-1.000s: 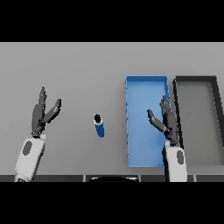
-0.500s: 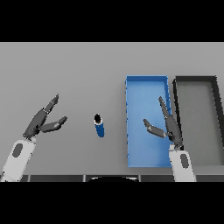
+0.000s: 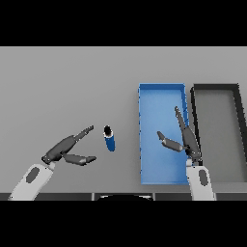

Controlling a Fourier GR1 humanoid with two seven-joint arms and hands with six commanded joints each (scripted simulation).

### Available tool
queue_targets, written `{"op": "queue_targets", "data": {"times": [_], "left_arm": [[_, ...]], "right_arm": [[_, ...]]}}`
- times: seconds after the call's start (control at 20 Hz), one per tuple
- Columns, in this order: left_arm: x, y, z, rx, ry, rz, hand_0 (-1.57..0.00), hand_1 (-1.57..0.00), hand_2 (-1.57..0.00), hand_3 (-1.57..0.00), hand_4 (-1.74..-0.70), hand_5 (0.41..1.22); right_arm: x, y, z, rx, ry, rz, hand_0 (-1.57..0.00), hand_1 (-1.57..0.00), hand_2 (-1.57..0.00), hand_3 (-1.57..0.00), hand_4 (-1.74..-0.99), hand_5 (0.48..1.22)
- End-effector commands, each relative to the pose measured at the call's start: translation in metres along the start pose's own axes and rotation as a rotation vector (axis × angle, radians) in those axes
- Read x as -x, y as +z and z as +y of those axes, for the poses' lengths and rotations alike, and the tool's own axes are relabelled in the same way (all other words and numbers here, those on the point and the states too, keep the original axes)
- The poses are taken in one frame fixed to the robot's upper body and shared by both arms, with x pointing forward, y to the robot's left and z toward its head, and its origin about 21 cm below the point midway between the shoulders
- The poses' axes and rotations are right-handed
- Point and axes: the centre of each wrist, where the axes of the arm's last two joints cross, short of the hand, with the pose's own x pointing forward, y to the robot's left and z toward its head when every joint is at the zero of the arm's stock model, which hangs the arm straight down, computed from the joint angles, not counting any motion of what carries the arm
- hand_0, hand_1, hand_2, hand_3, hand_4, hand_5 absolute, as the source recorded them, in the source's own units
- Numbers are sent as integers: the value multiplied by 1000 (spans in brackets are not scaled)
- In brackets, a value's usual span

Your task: Pick up the blue pipe and place it into the blue bin.

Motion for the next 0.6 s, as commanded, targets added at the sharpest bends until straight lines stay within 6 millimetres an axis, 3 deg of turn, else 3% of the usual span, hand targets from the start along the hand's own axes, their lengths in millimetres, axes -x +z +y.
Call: {"op": "queue_targets", "data": {"times": [0.0,0.25,0.45,0.55], "left_arm": [[2,-6,-8,23,-6,3,1,1,1,1,-1084,469],[-2,-30,-30,42,18,-70,1,1,1,1,-1149,484],[7,-57,-44,23,42,-68,1,1,1,1,-1131,488],[8,-62,-48,17,70,-90,1,1,1,1,-1126,491]], "right_arm": [[1,1,2,-3,7,4,1,1,1,1,-1213,572],[0,1,2,-8,-6,2,1,1,1,1,-1210,564],[2,0,1,3,-17,12,1,1,1,1,-1206,554],[3,2,1,2,-26,5,1,1,1,1,-1207,551]]}}
